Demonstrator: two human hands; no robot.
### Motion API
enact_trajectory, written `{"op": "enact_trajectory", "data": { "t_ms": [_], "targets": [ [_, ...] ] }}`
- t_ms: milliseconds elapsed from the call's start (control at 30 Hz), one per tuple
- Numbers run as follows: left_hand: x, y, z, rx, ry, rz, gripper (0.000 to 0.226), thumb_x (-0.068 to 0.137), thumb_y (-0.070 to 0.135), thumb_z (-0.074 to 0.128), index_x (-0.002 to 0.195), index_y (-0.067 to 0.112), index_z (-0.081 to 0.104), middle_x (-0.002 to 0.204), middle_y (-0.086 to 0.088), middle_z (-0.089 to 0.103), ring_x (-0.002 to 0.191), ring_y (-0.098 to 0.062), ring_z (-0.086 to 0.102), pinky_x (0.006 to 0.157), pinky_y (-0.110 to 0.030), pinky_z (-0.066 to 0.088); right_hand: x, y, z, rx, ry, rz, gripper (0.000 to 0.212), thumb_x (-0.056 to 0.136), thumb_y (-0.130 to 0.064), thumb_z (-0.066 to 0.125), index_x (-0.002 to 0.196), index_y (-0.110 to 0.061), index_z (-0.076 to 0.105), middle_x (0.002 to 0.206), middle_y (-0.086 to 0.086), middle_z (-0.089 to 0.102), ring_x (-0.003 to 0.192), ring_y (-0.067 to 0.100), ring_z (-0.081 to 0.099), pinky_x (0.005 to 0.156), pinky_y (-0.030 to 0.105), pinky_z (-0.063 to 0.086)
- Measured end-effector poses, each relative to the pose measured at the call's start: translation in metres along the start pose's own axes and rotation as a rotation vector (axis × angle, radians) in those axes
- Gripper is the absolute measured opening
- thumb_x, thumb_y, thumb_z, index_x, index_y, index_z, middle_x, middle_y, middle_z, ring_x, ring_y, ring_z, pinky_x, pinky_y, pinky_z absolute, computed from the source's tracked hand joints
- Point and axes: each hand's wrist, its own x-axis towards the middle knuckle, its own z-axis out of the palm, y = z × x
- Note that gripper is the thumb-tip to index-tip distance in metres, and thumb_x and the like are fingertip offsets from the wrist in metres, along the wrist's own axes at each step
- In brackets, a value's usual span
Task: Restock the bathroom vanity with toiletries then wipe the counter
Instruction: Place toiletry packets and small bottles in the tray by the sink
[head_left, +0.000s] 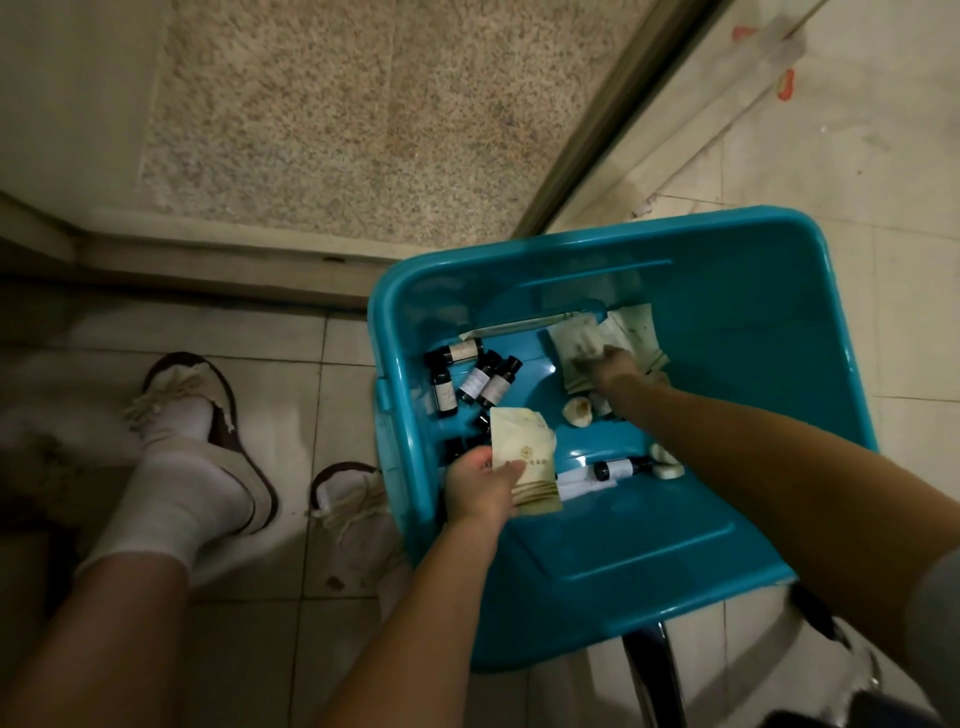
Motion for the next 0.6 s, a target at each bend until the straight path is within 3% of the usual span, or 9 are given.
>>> {"op": "enact_trajectory", "data": {
  "t_ms": [100,233,300,367,500,600],
  "targets": [
    [-0.008,0.003,-0.002,-0.032,0.020,-0.001,0.022,0.087,0.004,0.062,0.109,-0.002,0.063,0.109,-0.020,0.067,0.087,-0.023,0.060,0.071,-0.027,0.048,-0.027,0.005,0.006,0.156,-0.131,-0.067,0.034,0.089,-0.017,0.064,0.117,0.002,0.059,0.112,0.015,0.066,0.087,0.022,0.062,0.081,0.030,0.053],
    [-0.027,0.013,-0.001,-0.144,0.038,-0.007,0.018,0.083,0.003,0.066,0.102,0.002,0.065,0.100,-0.016,0.068,0.086,-0.027,0.062,0.085,-0.037,0.052,-0.064,0.005,-0.003,0.249,-0.255,-0.119,0.021,0.092,-0.023,0.059,0.104,-0.007,0.063,0.085,-0.001,0.066,0.077,0.010,0.062,0.076,0.021,0.050],
    [-0.040,0.022,0.001,-0.184,0.021,0.005,0.015,0.081,0.002,0.068,0.096,0.004,0.065,0.098,-0.014,0.068,0.090,-0.029,0.065,0.091,-0.043,0.053,-0.079,0.003,-0.010,0.257,-0.315,-0.130,0.020,0.092,-0.025,0.060,0.098,-0.007,0.064,0.081,-0.001,0.067,0.076,0.014,0.062,0.073,0.023,0.050],
    [-0.054,0.032,0.004,-0.232,-0.017,0.019,0.017,0.081,-0.001,0.067,0.097,0.005,0.065,0.097,-0.013,0.069,0.089,-0.029,0.066,0.088,-0.042,0.054,-0.094,-0.006,-0.019,0.282,-0.368,-0.136,0.016,0.091,-0.022,0.062,0.091,-0.007,0.066,0.080,0.001,0.069,0.072,0.014,0.065,0.065,0.022,0.053],
    [-0.087,0.059,0.003,-0.349,-0.061,0.054,0.008,0.085,0.000,0.063,0.088,0.007,0.064,0.086,-0.010,0.068,0.068,-0.018,0.064,0.063,-0.026,0.055,-0.128,-0.031,-0.043,0.387,-0.413,-0.209,0.010,0.088,-0.015,0.065,0.093,-0.007,0.066,0.084,0.004,0.071,0.074,0.015,0.067,0.059,0.021,0.054],
    [-0.116,0.075,-0.003,-0.451,-0.028,0.124,0.012,0.086,0.001,0.061,0.098,0.003,0.065,0.086,-0.011,0.068,0.070,-0.018,0.065,0.067,-0.029,0.055,-0.159,-0.044,-0.066,0.475,-0.442,-0.270,0.012,0.085,-0.009,0.065,0.098,-0.008,0.066,0.086,0.003,0.072,0.076,0.015,0.068,0.065,0.023,0.055]
  ]
}}
